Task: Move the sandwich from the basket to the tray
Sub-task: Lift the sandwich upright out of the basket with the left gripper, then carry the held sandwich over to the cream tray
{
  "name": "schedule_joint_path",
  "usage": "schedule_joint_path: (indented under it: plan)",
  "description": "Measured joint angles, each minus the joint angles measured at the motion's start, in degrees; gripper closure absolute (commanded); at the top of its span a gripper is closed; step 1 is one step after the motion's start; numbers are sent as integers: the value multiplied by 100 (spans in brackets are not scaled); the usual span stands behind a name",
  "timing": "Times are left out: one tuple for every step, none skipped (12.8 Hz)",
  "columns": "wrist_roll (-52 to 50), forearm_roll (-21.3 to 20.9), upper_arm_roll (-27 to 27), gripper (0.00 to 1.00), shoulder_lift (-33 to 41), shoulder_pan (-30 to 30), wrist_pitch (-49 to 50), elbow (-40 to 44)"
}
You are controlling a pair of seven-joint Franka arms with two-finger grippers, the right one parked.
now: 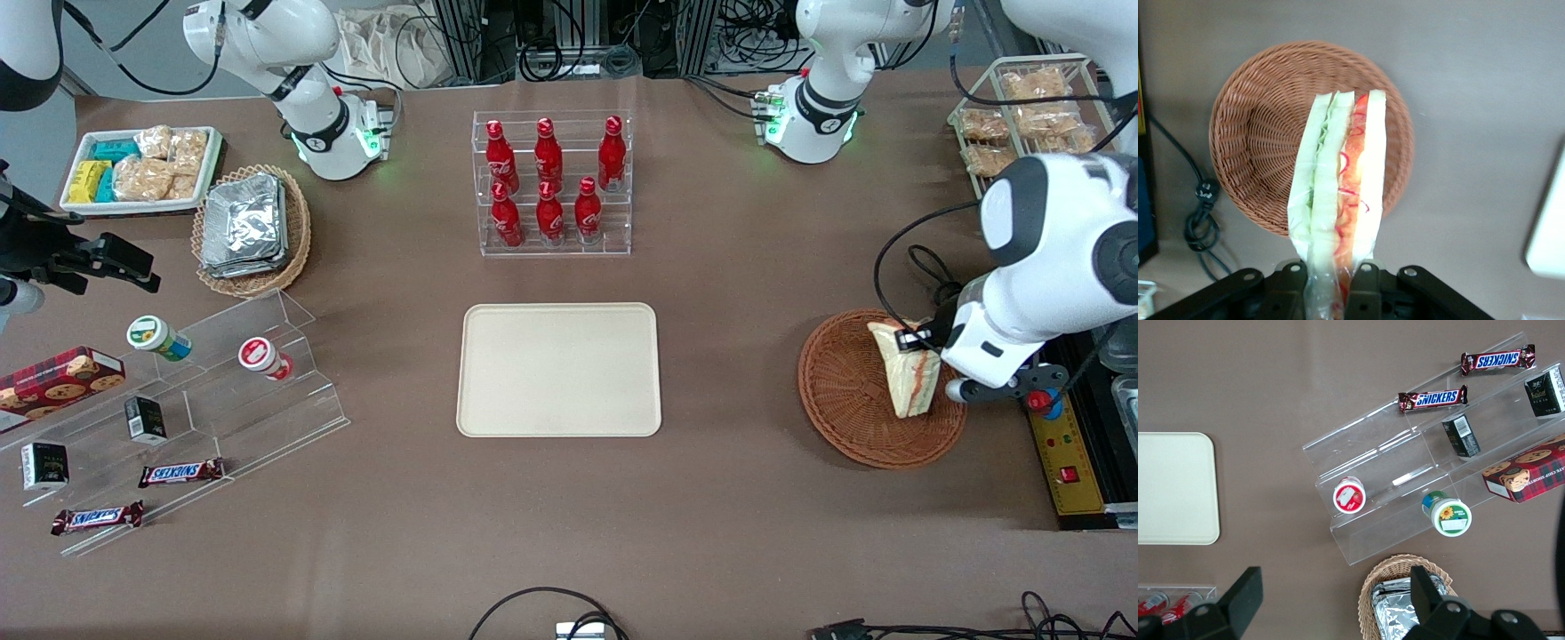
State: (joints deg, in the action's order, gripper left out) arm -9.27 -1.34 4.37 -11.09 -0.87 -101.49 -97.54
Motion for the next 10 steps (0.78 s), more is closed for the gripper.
schedule_joint_path:
  plan:
    - [126, 1, 122, 100, 39, -52, 263, 250]
    - [176, 1, 261, 100, 70, -148, 497, 485]
    - [179, 2, 385, 100, 88, -283, 666, 676]
    - [179, 2, 514, 100, 95, -440, 770, 826]
    - [173, 2, 655, 100, 95, -573, 796, 906]
    - [138, 2, 807, 100, 94, -684, 798, 934]
    - [18, 5, 960, 100, 89, -785, 797, 940]
    - [-185, 6, 1110, 100, 74, -871, 791, 954]
    - [-449, 5, 1269, 100, 40, -953, 765, 976]
    - [-755, 4, 1421, 100, -18, -1035, 670, 997]
